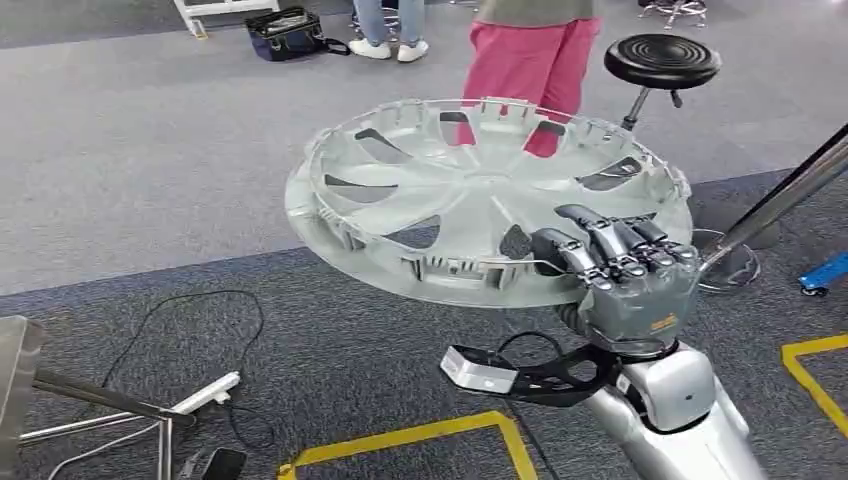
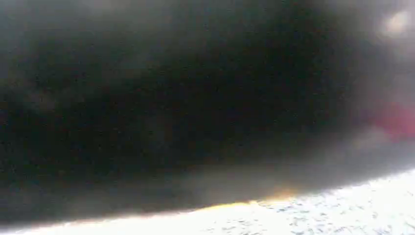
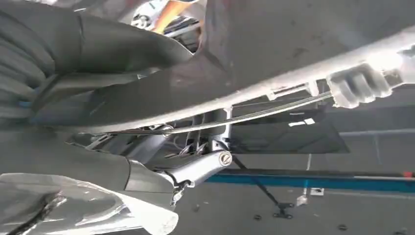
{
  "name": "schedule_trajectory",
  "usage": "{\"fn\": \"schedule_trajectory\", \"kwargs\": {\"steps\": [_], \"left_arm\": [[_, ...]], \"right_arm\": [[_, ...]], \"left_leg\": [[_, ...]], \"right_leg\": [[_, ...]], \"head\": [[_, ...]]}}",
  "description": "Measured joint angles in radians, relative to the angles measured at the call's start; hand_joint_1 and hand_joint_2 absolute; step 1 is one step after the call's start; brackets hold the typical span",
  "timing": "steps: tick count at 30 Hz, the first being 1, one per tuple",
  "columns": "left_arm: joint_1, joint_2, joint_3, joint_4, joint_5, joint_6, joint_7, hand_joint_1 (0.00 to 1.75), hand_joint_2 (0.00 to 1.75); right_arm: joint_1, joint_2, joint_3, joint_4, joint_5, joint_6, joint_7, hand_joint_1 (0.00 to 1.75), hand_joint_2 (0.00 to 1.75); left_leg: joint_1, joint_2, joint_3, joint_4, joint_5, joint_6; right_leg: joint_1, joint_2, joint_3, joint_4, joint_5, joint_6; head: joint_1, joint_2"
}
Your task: Take the parts from the cabinet and place them on the table.
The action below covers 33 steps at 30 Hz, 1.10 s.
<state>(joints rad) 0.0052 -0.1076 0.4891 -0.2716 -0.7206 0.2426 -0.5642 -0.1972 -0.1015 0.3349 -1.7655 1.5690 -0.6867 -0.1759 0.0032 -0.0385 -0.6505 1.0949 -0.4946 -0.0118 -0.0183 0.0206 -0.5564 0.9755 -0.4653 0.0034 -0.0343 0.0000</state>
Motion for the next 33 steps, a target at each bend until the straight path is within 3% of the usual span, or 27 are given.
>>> {"fn": "schedule_trajectory", "kwargs": {"steps": [1, 2, 3, 4, 5, 7, 8, 10, 13, 14, 15, 16, 17, 18, 19, 20, 22, 23, 24, 26, 28, 29, 30, 31, 33], "left_arm": [[-0.003, 0.001, 0.0, 0.002, 0.001, -0.005, 0.003, 0.0, 0.0], [-0.005, 0.002, 0.001, 0.003, 0.002, -0.008, 0.004, 0.0, 0.0], [-0.004, 0.002, 0.001, 0.004, 0.002, -0.01, 0.005, 0.0, 0.0], [-0.003, 0.004, 0.002, 0.006, 0.003, -0.01, 0.005, 0.0, 0.0], [-0.002, 0.006, 0.003, 0.007, 0.003, -0.011, 0.006, 0.0, 0.0], [-0.003, 0.01, 0.007, 0.008, 0.003, -0.011, 0.006, 0.0, 0.0], [-0.004, 0.01, 0.007, 0.009, 0.003, -0.012, 0.006, 0.0, 0.0], [-0.009, 0.01, 0.008, 0.011, 0.005, -0.014, 0.008, 0.0, 0.0], [-0.005, 0.011, 0.02, 0.018, 0.032, -0.029, 0.02, 0.0, 0.0], [0.0, 0.011, 0.026, 0.019, 0.042, -0.034, 0.022, 0.0, 0.0], [0.0, 0.013, 0.033, 0.019, 0.052, -0.039, 0.025, 0.0, 0.0], [-0.001, 0.013, 0.04, 0.02, 0.059, -0.047, 0.026, 0.0, 0.0], [-0.001, 0.013, 0.046, 0.021, 0.064, -0.054, 0.027, 0.0, 0.0], [0.0, 0.013, 0.051, 0.023, 0.066, -0.056, 0.029, 0.0, 0.0], [0.001, 0.013, 0.055, 0.024, 0.068, -0.058, 0.029, 0.0, 0.0], [0.002, 0.014, 0.061, 0.024, 0.07, -0.059, 0.032, 0.0, 0.0], [0.002, 0.014, 0.068, 0.025, 0.072, -0.059, 0.034, 0.0, 0.0], [0.002, 0.014, 0.069, 0.025, 0.071, -0.059, 0.034, 0.0, 0.0], [0.0, 0.013, 0.071, 0.026, 0.071, -0.059, 0.034, 0.0, 0.0], [0.001, 0.014, 0.076, 0.027, 0.07, -0.059, 0.034, 0.0, 0.0], [0.008, 0.015, 0.078, 0.028, 0.068, -0.061, 0.034, 0.0, 0.0], [0.009, 0.018, 0.082, 0.029, 0.066, -0.061, 0.034, 0.0, 0.0], [0.008, 0.017, 0.083, 0.029, 0.062, -0.061, 0.033, 0.0, 0.0], [0.005, 0.017, 0.084, 0.029, 0.061, -0.061, 0.033, 0.0, 0.0], [0.001, 0.018, 0.084, 0.029, 0.059, -0.061, 0.033, 0.0, 0.0]], "right_arm": [[0.0, 0.0, 0.0, 0.0, 0.0, 0.0, 0.002, 1.75, 1.75], [0.001, 0.0, 0.0, 0.0, 0.0, 0.0, 0.002, 1.75, 1.75], [0.001, 0.0, 0.0, 0.0, 0.0, 0.0, 0.002, 1.75, 1.75], [0.002, 0.0, 0.0, 0.0, 0.0, 0.0, 0.002, 1.75, 1.75], [0.003, 0.0, 0.0, 0.0, 0.0, 0.0, 0.002, 1.75, 1.75], [0.002, 0.0, 0.0, 0.0, 0.0, 0.0, 0.003, 1.75, 1.75], [0.001, 0.0, 0.0, 0.0, 0.0, 0.0, 0.003, 1.75, 1.75], [-0.003, 0.001, 0.0, -0.001, 0.0, 0.0, 0.003, 1.75, 1.75], [-0.006, 0.001, 0.002, -0.001, 0.0, 0.0, 0.006, 1.75, 1.75], [-0.009, 0.001, 0.002, -0.001, 0.0, 0.0, 0.008, 1.75, 1.75], [-0.01, 0.001, 0.002, -0.001, 0.0, 0.0, 0.009, 1.75, 1.75], [-0.009, 0.001, 0.002, -0.002, 0.0, 0.0, 0.011, 1.75, 1.75], [-0.008, 0.001, 0.002, -0.001, 0.0, 0.0, 0.013, 1.75, 1.75], [-0.006, 0.001, 0.002, -0.001, 0.0, 0.0, 0.014, 1.75, 1.75], [-0.005, 0.001, 0.002, 0.0, 0.0, 0.0, 0.014, 1.75, 1.75], [-0.004, 0.001, 0.002, 0.0, 0.0, 0.0, 0.014, 1.75, 1.75], [-0.005, 0.001, 0.002, 0.0, 0.0, 0.0, 0.014, 1.75, 1.75], [-0.007, 0.001, 0.002, 0.0, 0.0, 0.0, 0.014, 1.75, 1.75], [-0.007, 0.001, 0.002, 0.0, 0.0, 0.0, 0.014, 1.75, 1.75], [-0.007, 0.001, 0.001, -0.002, 0.0, 0.0, 0.014, 1.75, 1.75], [-0.008, 0.001, 0.001, -0.002, 0.0, 0.0, 0.014, 1.75, 1.75], [-0.009, 0.002, 0.001, -0.002, 0.0, 0.0, 0.014, 1.75, 1.75], [-0.007, 0.002, 0.001, -0.002, 0.0, 0.0, 0.013, 1.75, 1.75], [-0.008, 0.002, 0.0, -0.004, 0.0, 0.0, 0.013, 1.75, 1.75], [-0.007, 0.002, -0.002, -0.004, 0.0, 0.0, 0.012, 1.75, 1.75]], "left_leg": [[0.003, 0.02, -0.04, 0.084, -0.042, -0.006], [0.007, 0.026, -0.079, 0.164, -0.074, -0.011], [0.01, 0.028, -0.104, 0.213, -0.083, -0.016], [0.013, 0.03, -0.104, 0.21, -0.068, -0.019], [0.016, 0.033, -0.083, 0.167, -0.034, -0.022], [0.017, 0.055, 0.005, 0.0, 0.054, -0.024], [0.01, 0.107, 0.036, -0.058, 0.049, -0.022], [0.003, 0.096, 0.031, -0.065, 0.047, 0.007], [0.002, 0.06, 0.033, -0.068, 0.048, 0.029], [0.006, 0.051, 0.033, -0.07, 0.048, 0.034], [0.007, 0.043, 0.033, -0.07, 0.048, 0.04], [0.007, 0.032, 0.032, -0.07, 0.048, 0.044], [0.006, 0.019, 0.032, -0.07, 0.047, 0.045], [0.005, 0.004, 0.033, -0.069, 0.047, 0.045], [0.004, -0.01, 0.033, -0.069, 0.047, 0.045], [0.004, -0.025, 0.034, -0.069, 0.047, 0.045], [0.003, -0.058, 0.039, -0.069, 0.047, 0.045], [0.005, -0.069, 0.038, -0.069, 0.046, 0.044], [0.001, -0.08, 0.031, -0.064, 0.046, 0.037], [0.015, -0.103, 0.018, -0.065, 0.053, 0.024], [0.015, -0.13, 0.016, -0.071, 0.057, 0.007], [0.011, -0.086, 0.015, -0.059, 0.047, 0.004], [0.005, -0.022, 0.0, -0.024, 0.022, -0.001], [0.006, 0.012, -0.032, 0.042, -0.014, -0.007], [0.01, 0.031, -0.107, 0.196, -0.075, -0.013]], "right_leg": [[0.001, -0.018, 0.001, 0.002, -0.003, -0.002], [0.001, -0.034, 0.002, 0.002, -0.005, -0.002], [0.001, -0.049, 0.003, 0.003, -0.007, -0.001], [0.001, -0.063, 0.004, 0.003, -0.01, 0.001], [0.0, -0.075, 0.006, 0.005, -0.013, 0.003], [-0.001, -0.099, 0.011, 0.013, -0.023, 0.011], [0.002, -0.11, 0.014, 0.017, -0.03, 0.019], [0.011, -0.129, 0.011, 0.024, -0.037, 0.029], [0.009, -0.157, 0.021, 0.02, -0.047, 0.044], [0.004, -0.112, 0.01, 0.04, -0.066, 0.049], [0.002, -0.063, -0.016, 0.097, -0.1, 0.047], [0.002, -0.038, -0.057, 0.182, -0.14, 0.047], [0.003, -0.028, -0.102, 0.272, -0.173, 0.046], [0.004, -0.024, -0.139, 0.335, -0.186, 0.044], [0.006, -0.023, -0.156, 0.35, -0.177, 0.041], [0.007, -0.022, -0.15, 0.321, -0.145, 0.037], [0.008, -0.004, -0.084, 0.154, -0.038, 0.022], [0.007, 0.038, -0.053, 0.075, -0.003, 0.015], [0.001, 0.088, -0.036, 0.058, -0.011, 0.008], [0.007, 0.07, -0.028, 0.038, -0.02, 0.015], [0.005, 0.047, -0.022, 0.03, -0.018, 0.012], [0.0, 0.027, -0.014, 0.02, -0.014, 0.008], [-0.001, 0.014, -0.007, 0.017, -0.015, 0.002], [0.0, -0.003, -0.003, 0.017, -0.017, 0.0], [0.002, -0.037, 0.0, 0.018, -0.021, -0.003]], "head": [[0.001, 0.0], [0.0, 0.0], [0.0, 0.0], [0.0, 0.0], [0.0, 0.0], [0.0, 0.0], [0.0, 0.0], [0.0, 0.0], [-0.002, 0.0], [0.001, 0.0], [0.003, 0.0], [0.006, 0.0], [0.006, 0.0], [0.005, 0.0], [0.005, 0.0], [0.006, 0.0], [0.006, 0.0], [0.006, 0.0], [0.0, 0.0], [0.004, 0.0], [0.006, 0.0], [0.008, 0.0], [-0.007, 0.0], [-0.01, 0.0], [-0.01, 0.0]]}}
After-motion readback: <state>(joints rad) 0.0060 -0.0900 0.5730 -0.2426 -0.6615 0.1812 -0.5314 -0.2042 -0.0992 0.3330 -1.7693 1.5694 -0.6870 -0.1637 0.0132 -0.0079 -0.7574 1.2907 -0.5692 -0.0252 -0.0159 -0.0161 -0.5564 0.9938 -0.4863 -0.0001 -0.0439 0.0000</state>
